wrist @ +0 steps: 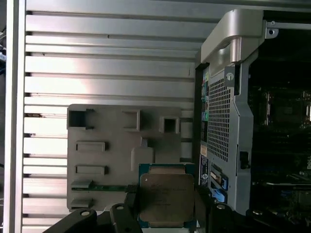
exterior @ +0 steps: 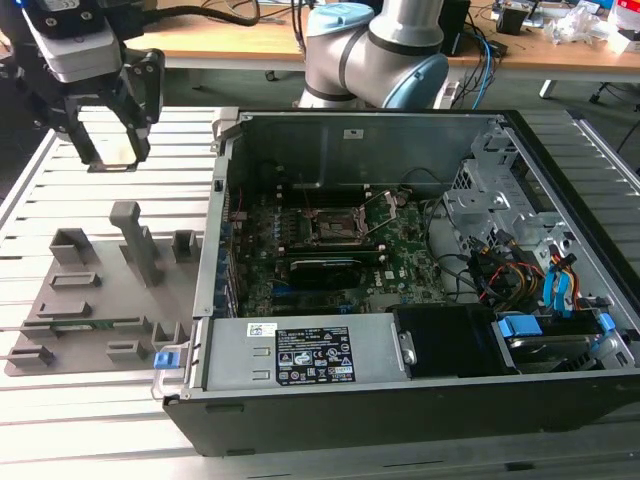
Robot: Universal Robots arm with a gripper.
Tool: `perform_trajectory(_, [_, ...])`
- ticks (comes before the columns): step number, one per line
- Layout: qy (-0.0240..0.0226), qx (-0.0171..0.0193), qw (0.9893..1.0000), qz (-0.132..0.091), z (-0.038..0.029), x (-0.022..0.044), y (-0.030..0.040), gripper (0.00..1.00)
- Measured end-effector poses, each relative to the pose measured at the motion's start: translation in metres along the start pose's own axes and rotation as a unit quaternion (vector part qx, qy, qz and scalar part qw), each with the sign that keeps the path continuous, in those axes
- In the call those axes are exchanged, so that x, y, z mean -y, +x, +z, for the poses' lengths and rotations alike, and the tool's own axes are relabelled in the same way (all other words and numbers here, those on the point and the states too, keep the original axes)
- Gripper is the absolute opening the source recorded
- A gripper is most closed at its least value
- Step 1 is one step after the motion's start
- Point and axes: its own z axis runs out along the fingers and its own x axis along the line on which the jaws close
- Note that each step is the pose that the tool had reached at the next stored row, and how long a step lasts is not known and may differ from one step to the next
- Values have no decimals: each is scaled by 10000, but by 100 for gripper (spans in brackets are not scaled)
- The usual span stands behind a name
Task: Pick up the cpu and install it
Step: 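Pick up the cpu and move it towards the insertion slot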
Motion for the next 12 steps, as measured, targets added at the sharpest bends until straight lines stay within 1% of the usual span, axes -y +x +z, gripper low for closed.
perform_trajectory(2, [0,1,10000,0,1,1,-33,55])
perform_trajectory(6, [0,0,10000,0,4,4,-122,55])
perform_trajectory(7, [0,1,10000,0,5,5,-153,55])
perform_trajectory(8, [0,1,10000,0,6,7,-199,55])
perform_trajectory(9, [0,0,10000,0,6,7,-226,55])
perform_trajectory(10, [0,0,10000,0,8,9,-270,55])
perform_trajectory(12, [2,0,10000,0,9,10,-321,55])
